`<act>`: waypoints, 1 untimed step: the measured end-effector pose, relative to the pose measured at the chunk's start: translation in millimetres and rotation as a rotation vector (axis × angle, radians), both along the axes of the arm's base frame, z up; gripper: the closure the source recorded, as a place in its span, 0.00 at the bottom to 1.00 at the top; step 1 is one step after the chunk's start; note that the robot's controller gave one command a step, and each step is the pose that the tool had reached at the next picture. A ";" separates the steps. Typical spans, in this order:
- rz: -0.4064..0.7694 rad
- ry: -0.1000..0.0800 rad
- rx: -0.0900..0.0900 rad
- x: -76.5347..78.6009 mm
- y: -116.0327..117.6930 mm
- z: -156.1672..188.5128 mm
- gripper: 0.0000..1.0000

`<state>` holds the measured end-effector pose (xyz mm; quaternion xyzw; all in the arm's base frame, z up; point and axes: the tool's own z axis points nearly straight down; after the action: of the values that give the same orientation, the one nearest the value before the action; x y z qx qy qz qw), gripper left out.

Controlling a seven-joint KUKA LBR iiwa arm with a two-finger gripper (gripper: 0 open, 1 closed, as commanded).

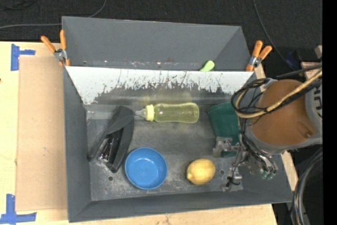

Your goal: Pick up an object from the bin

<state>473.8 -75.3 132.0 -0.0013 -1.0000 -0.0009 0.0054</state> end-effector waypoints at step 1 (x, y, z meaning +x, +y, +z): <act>0.004 -0.008 -0.001 2.1 0.4 3.4 0.00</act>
Offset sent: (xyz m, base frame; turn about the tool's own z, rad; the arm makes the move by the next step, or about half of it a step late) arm -0.0026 0.0392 -0.0620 0.0325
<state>475.9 -74.9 135.4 0.0009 -1.0000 -0.0004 0.0017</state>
